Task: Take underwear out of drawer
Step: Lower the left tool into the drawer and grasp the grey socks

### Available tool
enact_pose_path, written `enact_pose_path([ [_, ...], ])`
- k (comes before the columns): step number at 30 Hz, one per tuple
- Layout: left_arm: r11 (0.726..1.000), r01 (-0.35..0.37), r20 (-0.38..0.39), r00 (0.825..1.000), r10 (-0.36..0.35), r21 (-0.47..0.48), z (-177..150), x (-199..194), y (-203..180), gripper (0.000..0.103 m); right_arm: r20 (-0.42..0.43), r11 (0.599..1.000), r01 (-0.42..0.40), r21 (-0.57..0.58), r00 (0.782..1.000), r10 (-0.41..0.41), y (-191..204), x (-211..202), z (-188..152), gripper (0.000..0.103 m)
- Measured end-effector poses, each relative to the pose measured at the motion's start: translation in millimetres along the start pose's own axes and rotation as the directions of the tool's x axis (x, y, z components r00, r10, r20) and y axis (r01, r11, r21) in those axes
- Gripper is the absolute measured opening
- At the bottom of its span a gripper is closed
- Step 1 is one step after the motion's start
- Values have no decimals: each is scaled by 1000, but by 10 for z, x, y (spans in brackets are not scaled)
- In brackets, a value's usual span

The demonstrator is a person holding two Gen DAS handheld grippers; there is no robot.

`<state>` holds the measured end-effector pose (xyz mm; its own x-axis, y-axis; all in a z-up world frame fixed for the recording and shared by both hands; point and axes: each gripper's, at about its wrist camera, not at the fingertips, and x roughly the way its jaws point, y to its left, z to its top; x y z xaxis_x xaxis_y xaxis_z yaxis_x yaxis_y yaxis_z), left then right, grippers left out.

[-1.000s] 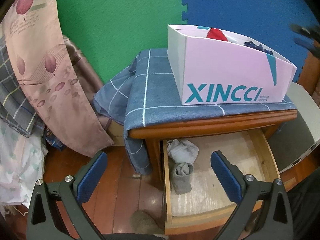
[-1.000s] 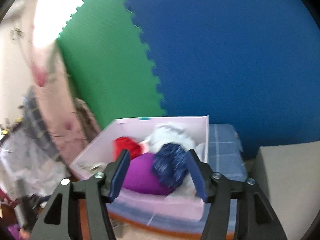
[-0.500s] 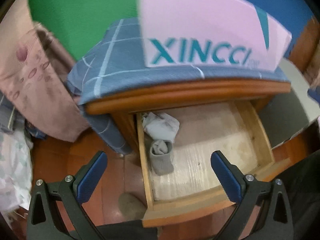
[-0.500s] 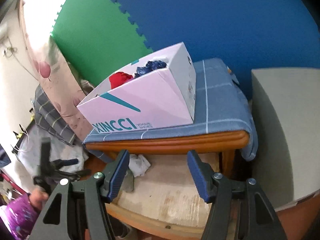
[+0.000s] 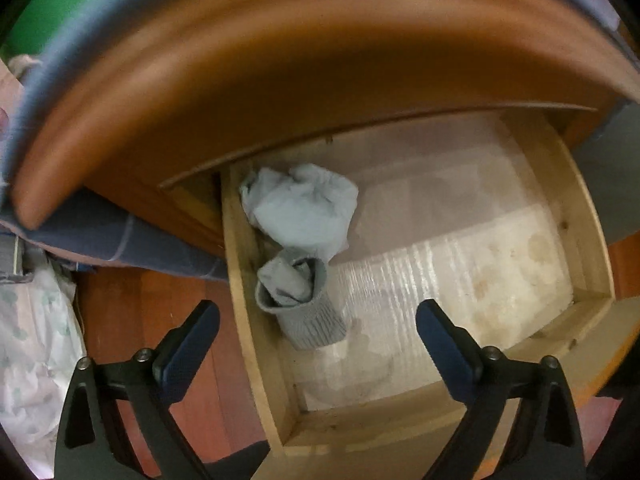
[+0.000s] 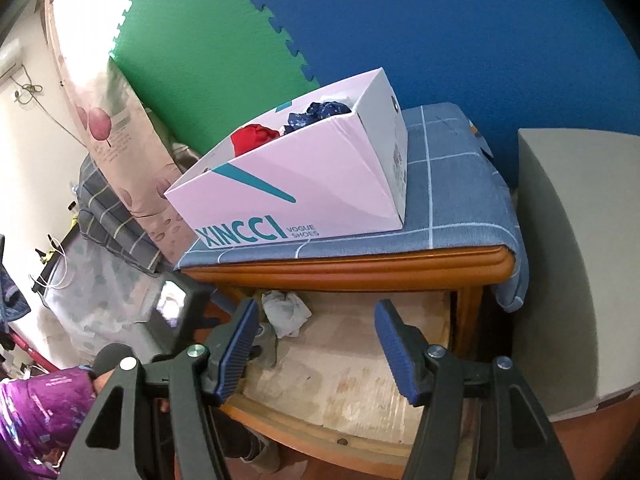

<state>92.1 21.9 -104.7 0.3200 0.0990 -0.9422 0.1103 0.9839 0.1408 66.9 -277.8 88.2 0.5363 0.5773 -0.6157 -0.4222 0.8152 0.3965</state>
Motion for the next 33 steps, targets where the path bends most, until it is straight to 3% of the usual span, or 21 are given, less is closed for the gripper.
enact_pose_path([
  [6,998,-42,-45,998,44,50,92,237,-128,96,-9,998,-21,57,1000,22,-93,29,10,62],
  [8,995,-68,-27,997,70,69,98,269,-161,94,-12,998,-21,57,1000,22,-90,43,9,62],
  [12,994,-51,-10,999,52,97,102,267,-244,94,-29,999,-21,46,999,23,-60,83,-3,62],
  [16,987,-53,-43,997,60,149,17,314,-366,94,-37,999,-21,38,999,22,-36,101,-10,62],
  [18,982,-43,-87,994,60,182,-39,402,-444,90,-38,999,-20,41,999,22,-42,103,-9,62],
  [20,981,-39,-109,992,61,192,-47,463,-465,74,-44,998,-24,54,999,26,-58,113,-12,62],
  [23,990,20,-140,990,0,140,-17,502,-383,72,-54,998,-22,54,998,25,-57,131,-20,62],
  [26,994,46,-188,982,-27,101,31,596,-296,63,-58,998,-26,50,998,28,-50,145,-21,62],
  [28,992,52,-200,979,-28,112,39,624,-316,63,-65,999,-25,46,998,28,-42,159,-28,62],
  [31,984,41,-236,972,1,173,72,676,-415,74,-77,999,-24,46,997,28,-39,184,-39,62],
  [33,973,32,-245,969,25,227,75,706,-516,75,-86,999,-21,43,996,24,-29,205,-44,62],
])
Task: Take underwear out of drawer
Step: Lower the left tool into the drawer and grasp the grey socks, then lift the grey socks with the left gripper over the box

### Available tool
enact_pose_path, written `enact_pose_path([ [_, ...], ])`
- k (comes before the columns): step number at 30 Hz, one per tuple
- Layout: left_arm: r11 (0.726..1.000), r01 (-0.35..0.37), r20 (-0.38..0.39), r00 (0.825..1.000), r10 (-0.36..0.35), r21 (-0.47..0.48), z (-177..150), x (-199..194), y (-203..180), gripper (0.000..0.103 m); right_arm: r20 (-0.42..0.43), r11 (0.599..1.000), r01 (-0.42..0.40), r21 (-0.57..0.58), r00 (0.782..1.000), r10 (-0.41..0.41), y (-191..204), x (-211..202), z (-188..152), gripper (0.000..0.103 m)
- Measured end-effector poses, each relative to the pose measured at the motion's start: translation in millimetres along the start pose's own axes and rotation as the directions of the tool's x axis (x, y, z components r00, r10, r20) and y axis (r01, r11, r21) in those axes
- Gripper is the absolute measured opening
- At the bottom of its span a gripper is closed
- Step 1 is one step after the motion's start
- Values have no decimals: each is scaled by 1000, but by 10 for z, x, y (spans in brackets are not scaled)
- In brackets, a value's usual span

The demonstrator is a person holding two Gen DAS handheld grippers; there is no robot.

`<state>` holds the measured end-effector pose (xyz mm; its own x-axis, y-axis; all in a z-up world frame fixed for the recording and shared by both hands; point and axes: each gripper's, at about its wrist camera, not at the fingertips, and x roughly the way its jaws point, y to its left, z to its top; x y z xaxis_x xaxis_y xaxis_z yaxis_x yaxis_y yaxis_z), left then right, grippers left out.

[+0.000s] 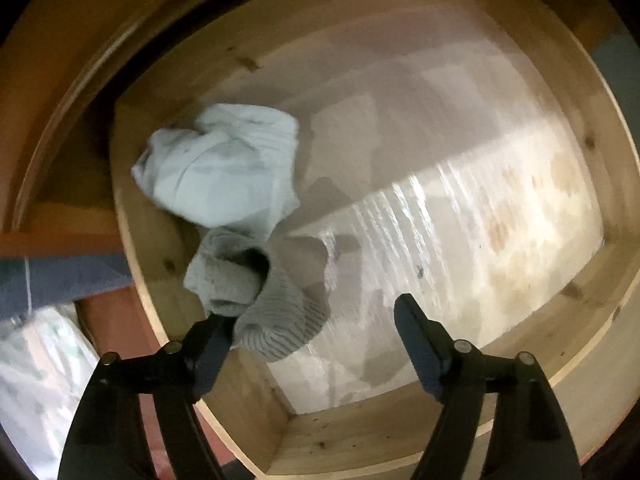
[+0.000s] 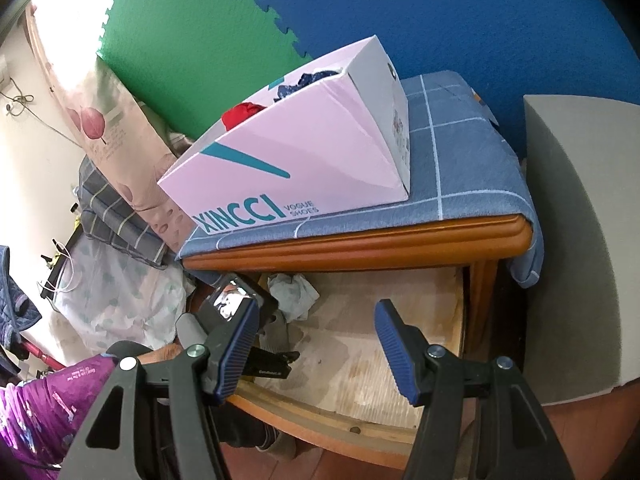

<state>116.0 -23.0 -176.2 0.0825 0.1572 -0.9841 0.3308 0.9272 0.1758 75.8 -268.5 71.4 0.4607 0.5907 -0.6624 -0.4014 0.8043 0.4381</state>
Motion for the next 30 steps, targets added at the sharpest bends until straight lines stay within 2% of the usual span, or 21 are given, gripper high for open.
enact_pose_path([
  [2,1000,0,3,1000,0,26,8,-3,-45,72,-6,1000,3,-5,1000,-3,11,17,-3,62],
  [3,1000,1,18,1000,-2,30,6,-18,-55,66,-8,1000,4,-6,1000,-4,13,22,-5,62],
  [5,999,-37,39,999,36,36,-2,-15,-59,19,-10,1000,6,-3,1000,-6,7,34,2,62],
  [6,998,-49,37,998,48,42,-5,5,-67,13,-8,1000,7,0,1000,-7,2,31,4,62],
  [13,997,-33,115,993,25,67,-156,-210,-173,11,21,998,-5,59,1000,3,-127,-26,22,62],
  [16,999,31,171,985,-37,39,-282,-469,-131,10,31,997,-13,79,999,11,-173,-51,23,62],
  [19,993,120,245,962,-119,10,-389,-767,-106,10,30,995,-12,98,1000,10,-204,-40,29,62],
  [23,971,240,351,910,-219,-17,-636,-1172,-81,10,25,996,-9,94,1000,7,-188,-38,24,62],
  [25,951,308,397,876,-273,-24,-743,-1380,-23,10,23,996,-5,91,1000,3,-187,-38,23,62],
  [27,940,340,428,854,-295,-31,-801,-1562,29,10,21,996,-6,93,1000,4,-190,-41,18,62],
  [30,917,397,480,812,-331,-39,-934,-1877,157,10,22,995,-7,102,1000,5,-206,-46,19,62],
])
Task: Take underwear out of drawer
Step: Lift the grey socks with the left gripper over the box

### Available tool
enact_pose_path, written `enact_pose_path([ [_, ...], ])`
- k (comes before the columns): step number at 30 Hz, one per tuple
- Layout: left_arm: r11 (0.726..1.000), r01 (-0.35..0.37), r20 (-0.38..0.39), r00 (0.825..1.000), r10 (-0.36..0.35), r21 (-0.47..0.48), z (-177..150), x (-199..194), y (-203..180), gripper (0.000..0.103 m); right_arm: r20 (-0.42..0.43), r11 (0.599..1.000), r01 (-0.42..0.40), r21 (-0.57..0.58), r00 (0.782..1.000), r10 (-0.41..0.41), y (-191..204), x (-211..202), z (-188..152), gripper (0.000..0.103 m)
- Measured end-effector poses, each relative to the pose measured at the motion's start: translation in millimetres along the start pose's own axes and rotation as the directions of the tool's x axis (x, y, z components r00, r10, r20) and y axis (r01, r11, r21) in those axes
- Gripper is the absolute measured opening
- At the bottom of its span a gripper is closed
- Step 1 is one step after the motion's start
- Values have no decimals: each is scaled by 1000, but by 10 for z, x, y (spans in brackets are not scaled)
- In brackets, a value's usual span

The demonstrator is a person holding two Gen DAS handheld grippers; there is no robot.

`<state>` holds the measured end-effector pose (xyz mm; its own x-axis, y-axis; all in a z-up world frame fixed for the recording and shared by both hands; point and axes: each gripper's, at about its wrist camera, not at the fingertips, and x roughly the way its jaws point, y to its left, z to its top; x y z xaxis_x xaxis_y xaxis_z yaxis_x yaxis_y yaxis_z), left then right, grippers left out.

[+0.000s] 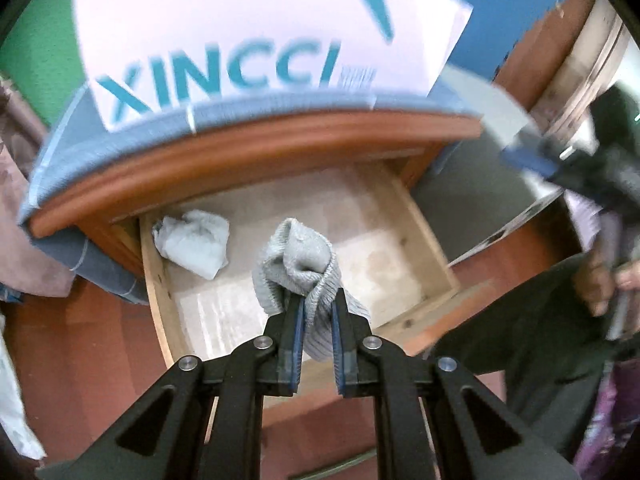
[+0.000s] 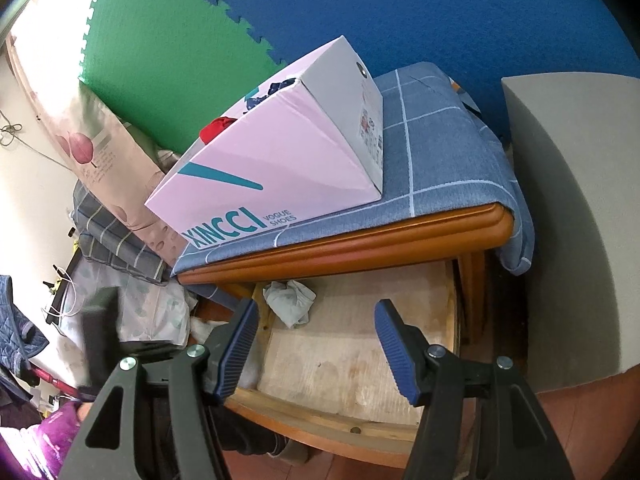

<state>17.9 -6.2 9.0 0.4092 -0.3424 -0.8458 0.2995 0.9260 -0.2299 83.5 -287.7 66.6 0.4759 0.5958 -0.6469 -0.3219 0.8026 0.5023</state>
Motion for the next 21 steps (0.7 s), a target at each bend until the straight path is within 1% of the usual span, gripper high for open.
enact_pose_path([
  [1,1000,12,16,1000,-12,-7,52,-56,38,10,2,1000,-1,3,1000,1,-5,-5,1,62],
  [2,999,29,44,999,-29,-14,115,-214,23,10,4,1000,-2,4,1000,2,-9,-10,2,62],
  [5,998,54,99,994,-53,-13,263,-530,-43,10,4,1000,-2,6,1000,2,-15,-11,-4,62],
  [7,998,62,130,990,-60,-10,360,-668,-59,11,4,1000,-2,4,1000,2,-9,-11,-2,62],
  [10,997,79,179,981,-77,-7,641,-979,-70,11,3,1000,-4,5,1000,4,-7,-11,-1,62],
  [12,997,72,212,975,-67,-16,845,-1126,-31,11,4,1000,-6,6,1000,6,-7,-12,-2,62],
  [14,998,53,242,969,-45,-26,1091,-1241,22,11,4,1000,-8,6,1000,8,-4,-10,-1,62],
  [16,999,11,276,961,0,-40,1366,-1312,113,11,3,1000,-10,8,1000,10,-7,-9,-1,62],
  [17,998,-22,293,956,36,-51,1552,-1349,177,11,3,1000,-11,9,1000,11,-6,-10,0,62],
  [19,996,-60,305,949,78,-67,1777,-1351,263,11,3,1000,-16,9,1000,16,-6,-14,-2,62],
  [21,991,-104,298,947,124,-80,2033,-1287,368,11,0,1000,-18,10,1000,18,-10,-10,1,62],
])
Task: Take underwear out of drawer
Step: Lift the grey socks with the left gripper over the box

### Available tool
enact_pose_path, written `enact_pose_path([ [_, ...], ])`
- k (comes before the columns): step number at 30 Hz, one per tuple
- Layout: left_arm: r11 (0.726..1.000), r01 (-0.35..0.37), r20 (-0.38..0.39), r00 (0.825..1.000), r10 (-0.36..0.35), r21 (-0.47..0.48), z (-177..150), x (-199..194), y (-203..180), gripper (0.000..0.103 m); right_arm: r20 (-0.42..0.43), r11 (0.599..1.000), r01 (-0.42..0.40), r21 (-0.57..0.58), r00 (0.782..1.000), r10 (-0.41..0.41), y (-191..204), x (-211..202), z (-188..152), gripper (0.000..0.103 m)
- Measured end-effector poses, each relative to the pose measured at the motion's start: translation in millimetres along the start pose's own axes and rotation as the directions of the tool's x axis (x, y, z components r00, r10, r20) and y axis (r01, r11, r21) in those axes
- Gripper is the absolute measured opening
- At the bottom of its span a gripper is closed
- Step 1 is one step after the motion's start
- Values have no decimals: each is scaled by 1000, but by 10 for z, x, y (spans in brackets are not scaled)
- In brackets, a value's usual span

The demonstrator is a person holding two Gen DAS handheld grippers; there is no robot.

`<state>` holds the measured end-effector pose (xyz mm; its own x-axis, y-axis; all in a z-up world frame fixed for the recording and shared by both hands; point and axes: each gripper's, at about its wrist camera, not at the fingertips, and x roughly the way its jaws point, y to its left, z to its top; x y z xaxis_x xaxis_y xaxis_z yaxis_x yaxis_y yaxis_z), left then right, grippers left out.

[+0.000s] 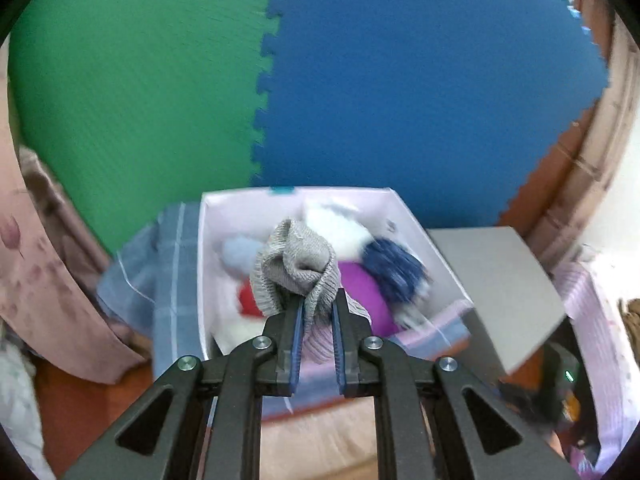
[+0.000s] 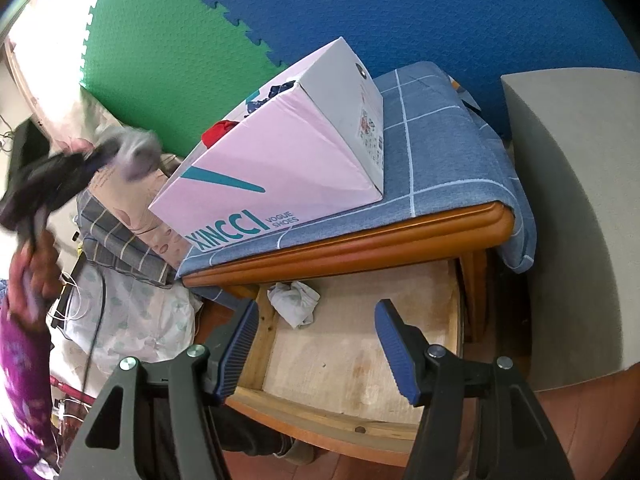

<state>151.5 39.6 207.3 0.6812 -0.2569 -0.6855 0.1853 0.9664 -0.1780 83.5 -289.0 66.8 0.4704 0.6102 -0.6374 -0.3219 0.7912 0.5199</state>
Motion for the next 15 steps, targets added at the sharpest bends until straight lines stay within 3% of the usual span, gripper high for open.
enact_pose_path([
  [5,984,-154,-51,986,158,85,328,451,109,11,-6,1000,-9,-1,1000,9,-3,9,2,62],
  [11,953,-248,-93,959,266,173,384,830,214,11,-17,1000,-17,0,1000,17,-12,23,-2,62],
  [15,938,-272,-132,944,303,214,329,1092,259,13,-30,1000,-17,-3,999,17,-2,59,0,62],
])
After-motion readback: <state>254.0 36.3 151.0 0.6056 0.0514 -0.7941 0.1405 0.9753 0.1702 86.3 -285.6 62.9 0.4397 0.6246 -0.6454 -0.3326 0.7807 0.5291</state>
